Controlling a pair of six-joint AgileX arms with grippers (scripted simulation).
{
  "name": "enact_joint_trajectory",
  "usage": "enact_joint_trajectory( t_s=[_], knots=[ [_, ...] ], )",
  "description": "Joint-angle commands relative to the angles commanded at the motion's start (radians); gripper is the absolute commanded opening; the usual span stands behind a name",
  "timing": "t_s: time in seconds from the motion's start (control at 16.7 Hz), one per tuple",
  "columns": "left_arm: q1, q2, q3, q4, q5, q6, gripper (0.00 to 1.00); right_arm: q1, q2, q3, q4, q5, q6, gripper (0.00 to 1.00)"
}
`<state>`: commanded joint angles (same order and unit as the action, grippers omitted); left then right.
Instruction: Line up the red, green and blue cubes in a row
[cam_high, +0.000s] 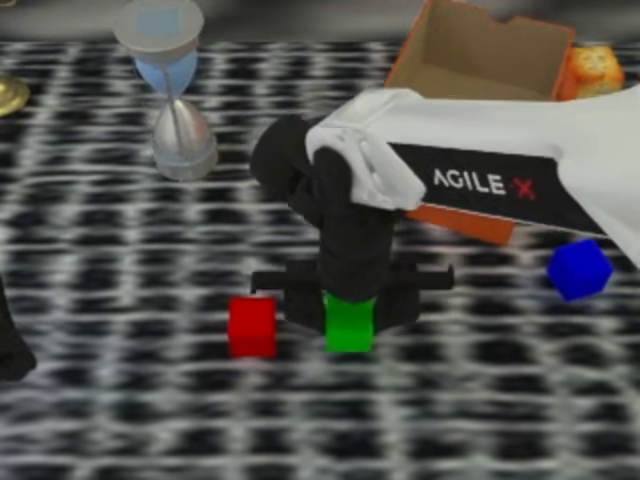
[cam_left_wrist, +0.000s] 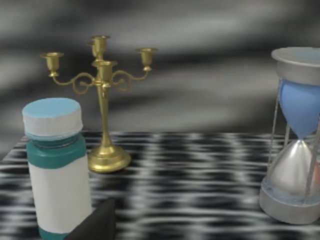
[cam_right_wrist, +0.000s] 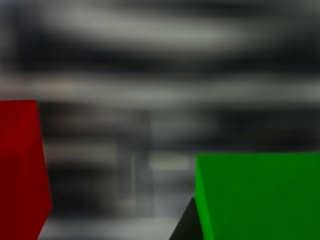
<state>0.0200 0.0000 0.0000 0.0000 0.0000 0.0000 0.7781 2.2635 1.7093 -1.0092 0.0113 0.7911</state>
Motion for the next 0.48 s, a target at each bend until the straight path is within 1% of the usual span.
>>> enact_joint_trajectory(
  t_s=[0.18, 0.48],
  knots=[
    [0.0, 0.0, 0.0, 0.0, 0.0, 0.0, 1.0, 0.0, 0.0, 0.0, 0.0, 0.0, 0.0, 0.0],
    [0.0, 0.0, 0.0, 0.0, 0.0, 0.0, 1.0, 0.0, 0.0, 0.0, 0.0, 0.0, 0.0, 0.38]
  ],
)
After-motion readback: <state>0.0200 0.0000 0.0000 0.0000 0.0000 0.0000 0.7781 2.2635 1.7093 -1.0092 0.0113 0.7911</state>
